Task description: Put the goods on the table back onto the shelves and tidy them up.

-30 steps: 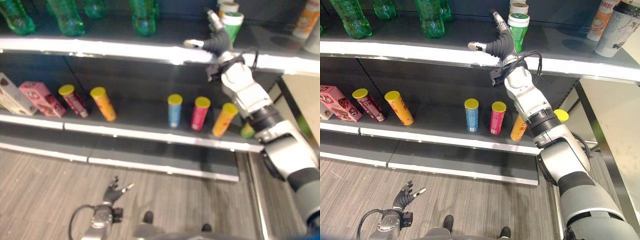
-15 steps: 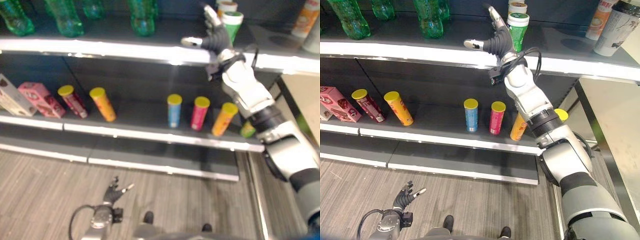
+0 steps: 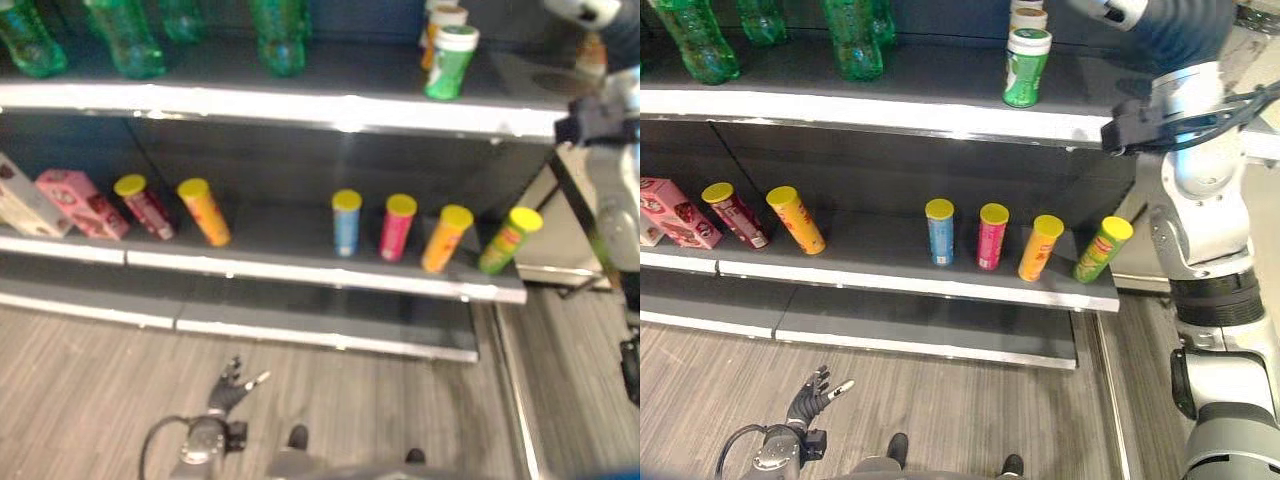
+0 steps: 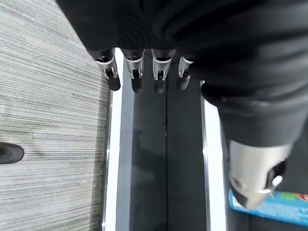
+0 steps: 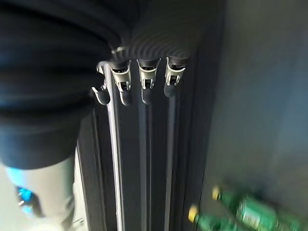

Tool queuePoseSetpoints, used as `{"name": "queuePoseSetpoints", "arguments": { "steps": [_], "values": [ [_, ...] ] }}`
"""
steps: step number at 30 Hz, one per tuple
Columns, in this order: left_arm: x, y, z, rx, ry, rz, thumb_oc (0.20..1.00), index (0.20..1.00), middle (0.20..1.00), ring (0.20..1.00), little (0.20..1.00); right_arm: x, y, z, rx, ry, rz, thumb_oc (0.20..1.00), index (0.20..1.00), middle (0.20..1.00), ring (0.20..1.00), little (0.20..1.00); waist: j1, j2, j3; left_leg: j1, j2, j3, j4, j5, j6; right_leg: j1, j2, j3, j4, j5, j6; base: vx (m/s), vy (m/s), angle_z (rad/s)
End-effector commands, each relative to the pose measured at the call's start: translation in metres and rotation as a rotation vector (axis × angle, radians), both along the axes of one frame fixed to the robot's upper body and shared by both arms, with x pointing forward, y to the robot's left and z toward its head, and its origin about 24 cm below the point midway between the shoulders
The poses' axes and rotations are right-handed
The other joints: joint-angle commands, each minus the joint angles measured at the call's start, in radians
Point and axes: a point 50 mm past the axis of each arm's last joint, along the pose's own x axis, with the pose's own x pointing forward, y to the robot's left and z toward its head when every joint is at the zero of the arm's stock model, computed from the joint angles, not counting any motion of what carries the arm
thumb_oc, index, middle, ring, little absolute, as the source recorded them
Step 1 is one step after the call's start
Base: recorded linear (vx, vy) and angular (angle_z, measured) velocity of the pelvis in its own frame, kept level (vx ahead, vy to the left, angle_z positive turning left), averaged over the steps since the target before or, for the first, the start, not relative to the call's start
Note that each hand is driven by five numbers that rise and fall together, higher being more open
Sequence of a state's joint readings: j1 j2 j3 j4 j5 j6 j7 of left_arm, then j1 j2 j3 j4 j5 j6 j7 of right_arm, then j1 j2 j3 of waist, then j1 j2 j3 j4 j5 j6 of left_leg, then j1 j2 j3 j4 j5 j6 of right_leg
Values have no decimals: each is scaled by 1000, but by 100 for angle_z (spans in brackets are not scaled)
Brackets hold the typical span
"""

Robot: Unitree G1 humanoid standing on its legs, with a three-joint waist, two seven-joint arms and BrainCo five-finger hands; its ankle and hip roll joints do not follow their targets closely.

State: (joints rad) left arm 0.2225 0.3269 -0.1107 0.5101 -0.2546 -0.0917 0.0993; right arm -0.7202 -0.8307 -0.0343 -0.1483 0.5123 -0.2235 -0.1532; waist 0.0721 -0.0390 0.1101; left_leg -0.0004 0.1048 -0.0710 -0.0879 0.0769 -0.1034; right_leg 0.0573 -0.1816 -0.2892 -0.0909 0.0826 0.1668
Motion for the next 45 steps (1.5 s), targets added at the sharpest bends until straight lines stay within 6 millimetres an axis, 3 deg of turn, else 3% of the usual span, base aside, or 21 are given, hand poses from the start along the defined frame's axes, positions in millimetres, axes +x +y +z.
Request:
{"name": "queuePoseSetpoints", "arguments": {
  "steps": [1, 3, 5, 6, 8, 11, 14, 15, 17, 20, 24, 27, 30, 31, 32, 34, 36, 38, 41, 43, 45],
  "values": [
    [27, 16, 24, 81, -116, -60, 1000, 1000, 1000, 1000, 1000, -20, -9, 15, 72, -142, 16, 1000, 1000, 1000, 1000, 1000, 0, -73, 10, 25, 16, 4, 32, -150, -4, -18, -64, 64, 7, -45, 68, -63, 40, -15],
    [30, 13, 25, 69, -120, -81, 1000, 1000, 1000, 1000, 1000, -24, -18, 4, 105, -128, 2, 1000, 1000, 1000, 1000, 1000, -4, -83, 19, -2, -6, -41, 89, -185, 2, -37, -61, 96, 8, -43, 62, -92, 73, -34],
    [35, 9, 24, 66, -117, -114, 1000, 1000, 1000, 1000, 1000, -28, -29, -3, 110, -116, -52, 1000, 1000, 1000, 1000, 1000, -30, -88, 34, -31, -28, -44, 126, -198, 13, -53, -76, 112, 15, -21, 72, -157, 236, -34],
    [34, 6, 23, 67, -105, -154, 1000, 1000, 1000, 1000, 1000, -32, -37, -12, 101, -87, -115, 1000, 1000, 1000, 1000, 1000, -72, -89, 37, -21, -63, -17, 109, -205, 45, -113, -112, 159, 61, 58, 95, -206, 346, -28],
    [34, 8, 24, 76, -104, -168, 1000, 1000, 1000, 1000, 1000, -35, -42, -16, 74, -80, -176, 1000, 1000, 1000, 1000, 1000, -90, -87, 50, 5, -59, 28, 86, -205, 55, -160, -112, 201, 103, 111, 95, -142, 230, -85],
    [34, 10, 24, 92, -97, -180, 1000, 1000, 1000, 1000, 1000, -38, -52, -17, 51, -74, -270, 1000, 1000, 1000, 1000, 1000, -102, -87, 57, 26, -54, 75, 66, -201, 62, -184, -100, 221, 106, 117, 95, -44, 94, -115],
    [33, 14, 25, 106, -93, -184, 1000, 1000, 1000, 1000, 1000, -45, -61, -11, 5, -102, -377, 1000, 1000, 1000, 1000, 1000, -109, -87, 53, 56, -52, 124, 55, -212, 68, -185, -107, 193, 95, 117, 95, -10, 13, -79],
    [35, 19, 29, 120, -109, -174, 1000, 1000, 1000, 1000, 1000, -51, -64, 2, -34, -172, -456, 1000, 1000, 1000, 1000, 1000, -101, -80, 60, 66, -27, 167, 61, -216, 68, -165, -135, 116, 97, 106, 95, -38, -55, -47],
    [38, 21, 33, 132, -125, -175, 1000, 1000, 1000, 1000, 1000, -49, -74, 7, -68, -157, -550, 1000, 1000, 1000, 1000, 1000, -101, -82, 55, 61, -14, 192, 63, -214, 63, -155, -154, 104, 96, 120, 95, -77, -127, -38],
    [38, 24, 36, 142, -136, -173, 1000, 1000, 1000, 1000, 1000, -44, -91, 1, -47, -85, -610, 1000, 1000, 1000, 1000, 1000, -99, -92, 39, 53, 10, 219, 53, -201, 46, -153, -169, 103, 81, 166, 95, -31, -180, -37],
    [40, 26, 39, 149, -150, -164, 1000, 1000, 1000, 1000, 1000, -38, -99, -5, -104, -29, -707, 1000, 1000, 1000, 1000, 1000, -94, -106, 29, 54, 37, 254, 42, -188, 26, -167, -158, 75, 48, 186, 95, 42, -207, -43],
    [44, 28, 42, 155, -160, -159, 1000, 1000, 1000, 1000, 1000, -34, -110, -22, -148, 70, -779, 1000, 1000, 1000, 1000, 1000, -99, -127, 18, 79, 80, 274, 33, -171, -19, -155, -130, 31, 37, 116, 95, 183, -285, -54],
    [46, 27, 44, 146, -167, -158, 1000, 1000, 1000, 1000, 1000, -42, -113, -25, -185, 87, -802, 1000, 1000, 1000, 1000, 1000, -113, -118, 11, 109, 148, 270, 35, -158, -53, -126, -93, 2, 70, 26, 95, 182, -251, -15],
    [46, 27, 44, 145, -166, -159, 1000, 1000, 1000, 1000, 1000, -42, -113, -26, -186, 88, -804, 1000, 1000, 1000, 1000, 1000, -115, -114, 13, 109, 153, 265, 36, -159, -55, -123, -90, -3, 74, 21, 95, 122, -256, -3],
    [46, 25, 43, 137, -168, -167, 1000, 1000, 1000, 1000, 1000, -47, -108, -23, -209, 63, -787, 1000, 1000, 1000, 1000, 1000, -126, -99, 17, 104, 208, 254, 76, -140, -70, -97, -43, -13, 85, -37, 70, 111, -315, 19],
    [47, 22, 44, 128, -171, -168, 1000, 1000, 1000, 1000, 1000, -49, -102, -22, -239, 46, -775, 1000, 1000, 1000, 1000, 1000, -128, -93, 23, 73, 238, 219, 165, -94, -70, -77, -4, -16, 83, -58, 35, 111, -297, 34],
    [49, 18, 44, 117, -179, -172, 1000, 1000, 1000, 1000, 1000, -47, -100, -23, -243, 56, -766, 1000, 1000, 1000, 1000, 1000, -121, -96, 37, 39, 203, 149, 236, -88, -60, -60, 7, -2, 75, -70, 22, 87, -133, 0],
    [53, 13, 46, 103, -197, -180, 1000, 1000, 1000, 1000, 1000, -45, -102, -24, -244, 70, -765, 1000, 1000, 1000, 1000, 1000, -107, -122, 50, -39, 85, 40, 238, -168, -48, -40, -2, 9, 53, -72, 20, 60, -82, -13],
    [54, 5, 45, 95, -197, -216, 1000, 1000, 1000, 1000, 1000, -34, -106, -33, -235, 133, -757, 1000, 1000, 1000, 1000, 1000, -80, -108, 57, -81, -32, -84, 156, -180, -2, -48, 20, 60, 47, -73, 21, 64, 46, -12],
    [55, 4, 47, 91, -205, -223, 1000, 1000, 1000, 1000, 1000, -26, -112, -43, -207, 211, -724, 1000, 1000, 1000, 1000, 1000, -90, -103, 51, -82, -38, -92, 154, -182, -2, -43, 16, 73, 43, -70, 23, 83, 87, -63],
    [53, 4, 45, 81, -199, -222, 1000, 1000, 1000, 1000, 1000, -19, -115, -53, -223, 281, -725, 1000, 1000, 1000, 1000, 1000, -94, -92, 44, -57, -34, -55, 118, -168, 6, -43, 12, 87, 32, -64, 28, 57, 99, -58]
  ]
}}
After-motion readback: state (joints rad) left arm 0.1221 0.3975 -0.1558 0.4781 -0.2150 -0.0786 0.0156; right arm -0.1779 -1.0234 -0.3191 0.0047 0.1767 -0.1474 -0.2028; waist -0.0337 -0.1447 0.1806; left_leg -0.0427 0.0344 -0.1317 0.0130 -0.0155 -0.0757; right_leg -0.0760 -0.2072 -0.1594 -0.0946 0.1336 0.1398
